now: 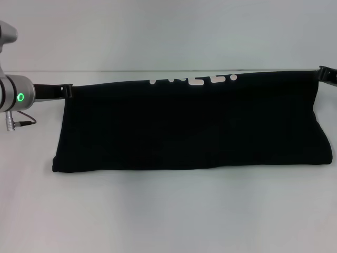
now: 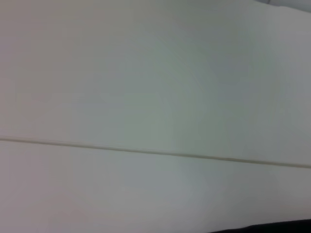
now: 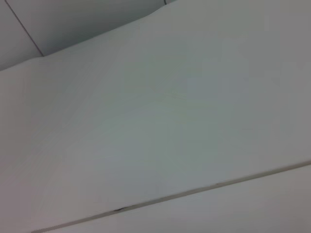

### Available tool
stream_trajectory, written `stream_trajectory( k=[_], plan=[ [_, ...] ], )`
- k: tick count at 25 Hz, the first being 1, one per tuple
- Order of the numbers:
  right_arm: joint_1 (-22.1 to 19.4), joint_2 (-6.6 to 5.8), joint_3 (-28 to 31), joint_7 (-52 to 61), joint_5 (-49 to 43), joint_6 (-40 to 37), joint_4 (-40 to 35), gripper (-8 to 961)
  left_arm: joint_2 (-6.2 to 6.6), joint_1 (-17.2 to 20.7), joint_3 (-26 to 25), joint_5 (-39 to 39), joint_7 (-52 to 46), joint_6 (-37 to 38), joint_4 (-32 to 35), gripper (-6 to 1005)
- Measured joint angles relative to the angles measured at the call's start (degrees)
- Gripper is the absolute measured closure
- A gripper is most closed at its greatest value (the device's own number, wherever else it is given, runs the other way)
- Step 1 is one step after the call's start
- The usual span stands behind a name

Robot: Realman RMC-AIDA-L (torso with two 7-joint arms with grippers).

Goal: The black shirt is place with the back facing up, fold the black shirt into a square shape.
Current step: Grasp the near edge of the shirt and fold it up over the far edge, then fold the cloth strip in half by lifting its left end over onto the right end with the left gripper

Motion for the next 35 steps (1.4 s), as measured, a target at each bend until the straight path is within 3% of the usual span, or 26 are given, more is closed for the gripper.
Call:
stream_trajectory(
  k=[6, 10, 14, 17, 21, 24, 27, 35],
  plan=[
    [0.63, -0.03, -0.38, -0.02, -0.04, 1.52, 0.54, 919, -1.20, 0.04, 1.33, -0.20, 0.01, -3.16, 0.04, 992],
    [2.54, -1.20, -1.83, -0.27, -1.32, 4.02, 3.43, 866, -2.49, -0.30, 1.39, -0.21, -0.34, -7.14, -0.19, 992],
    [3.89, -2.12, -2.09, 0.07, -2.27, 4.52, 5.35, 812, -2.39, -0.92, 0.89, -0.50, -2.33, -5.18, 0.43, 871],
    [2.22, -2.14, -0.60, 0.16, -1.40, -1.91, 0.02, 772, -2.03, 0.65, 0.56, -2.63, -5.99, 1.27, 5.29, 769],
    [-2.38, -1.38, 2.83, -2.15, 4.40, -11.83, -8.39, 573, -1.20, 4.35, 0.04, -12.25, -5.03, 12.29, 10.32, 604],
    [-6.72, -1.31, 3.79, -8.37, 14.67, -18.78, -10.54, 444, 0.27, 5.88, -3.70, -17.74, -3.26, 21.40, 8.77, 485],
    [-10.72, -1.47, 5.44, -15.67, 23.98, -26.06, -9.90, 325, 0.62, 6.84, -9.04, -19.59, -1.63, 26.65, 6.05, 367],
    [-17.67, -0.77, 13.96, -30.99, 36.66, -44.69, -2.95, 329, 0.62, 12.40, -23.17, -22.42, -1.08, 39.32, -1.34, 366]
  ],
)
